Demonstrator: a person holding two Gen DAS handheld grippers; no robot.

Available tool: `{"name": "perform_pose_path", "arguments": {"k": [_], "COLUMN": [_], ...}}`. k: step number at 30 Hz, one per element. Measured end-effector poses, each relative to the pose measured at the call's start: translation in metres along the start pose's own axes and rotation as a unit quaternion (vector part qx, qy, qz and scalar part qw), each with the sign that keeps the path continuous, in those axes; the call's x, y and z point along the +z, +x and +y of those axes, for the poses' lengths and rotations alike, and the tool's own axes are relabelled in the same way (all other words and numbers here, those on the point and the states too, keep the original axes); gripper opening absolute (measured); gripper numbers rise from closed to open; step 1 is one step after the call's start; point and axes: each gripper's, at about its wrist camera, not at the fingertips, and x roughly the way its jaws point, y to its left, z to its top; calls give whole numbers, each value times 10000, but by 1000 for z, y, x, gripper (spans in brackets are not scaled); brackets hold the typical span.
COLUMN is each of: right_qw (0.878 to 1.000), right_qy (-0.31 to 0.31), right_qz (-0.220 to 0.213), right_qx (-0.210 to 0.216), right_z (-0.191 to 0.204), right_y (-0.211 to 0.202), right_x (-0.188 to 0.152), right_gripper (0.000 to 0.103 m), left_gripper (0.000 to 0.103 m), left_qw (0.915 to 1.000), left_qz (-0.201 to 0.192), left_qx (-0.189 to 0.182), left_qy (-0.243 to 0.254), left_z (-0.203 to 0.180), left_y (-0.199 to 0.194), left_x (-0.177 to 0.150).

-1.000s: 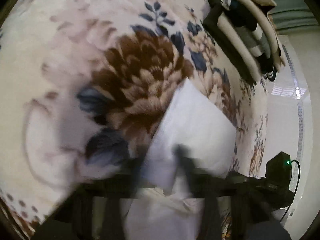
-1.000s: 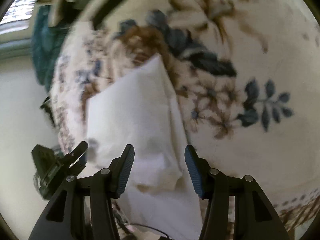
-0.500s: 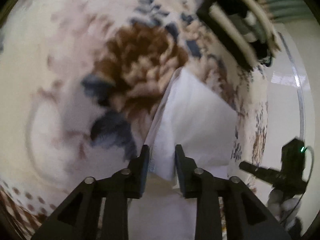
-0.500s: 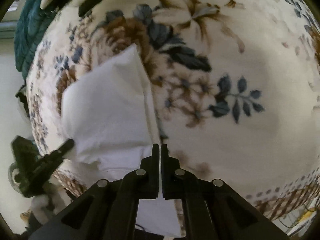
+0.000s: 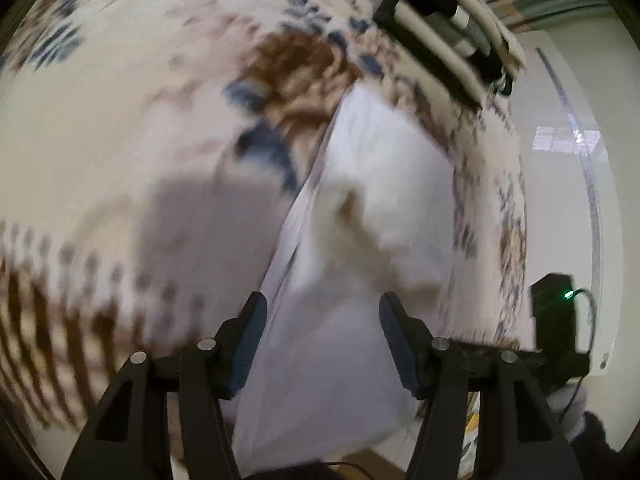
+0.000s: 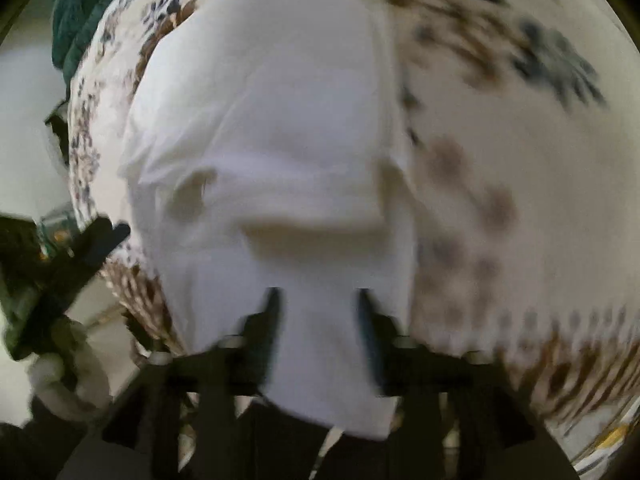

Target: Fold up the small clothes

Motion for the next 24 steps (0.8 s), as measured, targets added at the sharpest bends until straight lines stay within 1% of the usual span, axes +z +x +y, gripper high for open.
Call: {"name": "perform_pose_path", "arguments": {"k": [3,5,7,9,11,13,14,16,17,18,19,20,21,22,23,24], "right_qw": [9998,9991,9981,9969,9956,9953,9957,9953,9947,9943,9941,9944,9948,9954,9953,9951], "right_qy": [194,396,531,592,576,529,477,424,424,416,355,295,238,224,220,208], "right_qz": [-8,71,176,288,390,407,370,353,351,336,295,261,256,254,187,143], "right_qx": [95,146,272,433,620,698,710,790,864,926,981,983,955,899,929,959], "right_z": [-20,-40,-57,-69,-77,-79,-80,-81,-81,-79,-75,-68,-64,-60,-58,-56], "right_y": [-7,-1,12,28,46,60,66,75,78,81,83,85,86,86,83,79], "right_x": [-33,-58,-80,-96,-109,-118,-122,-124,-126,-127,-130,-129,-130,-131,-134,-137], "right_gripper": [60,60,60,60,60,60,60,60,60,60,58,42,18,11,7,5], "left_gripper": [57,57,57,57,57,57,57,55,36,10,8,6,5,5,4,4], "left_qw": [9994,9987,9975,9964,9961,9962,9966,9972,9976,9973,9968,9971,9977,9979,9981,9982], "left_qz": [259,418,654,817,866,841,774,692,638,671,734,700,653,640,616,585], "left_qx": [193,251,247,224,176,158,206,151,96,106,101,91,69,0,-27,-107], "left_qy": [-105,-151,-111,-53,28,146,201,222,250,273,290,274,193,111,46,-47], "left_z": [20,32,44,49,51,49,46,43,41,40,39,38,37,36,35,34], "left_y": [1,7,21,35,43,47,47,44,41,41,41,37,33,29,26,18], "left_x": [-39,-61,-84,-96,-104,-107,-108,-110,-112,-114,-116,-118,-119,-120,-120,-119]}}
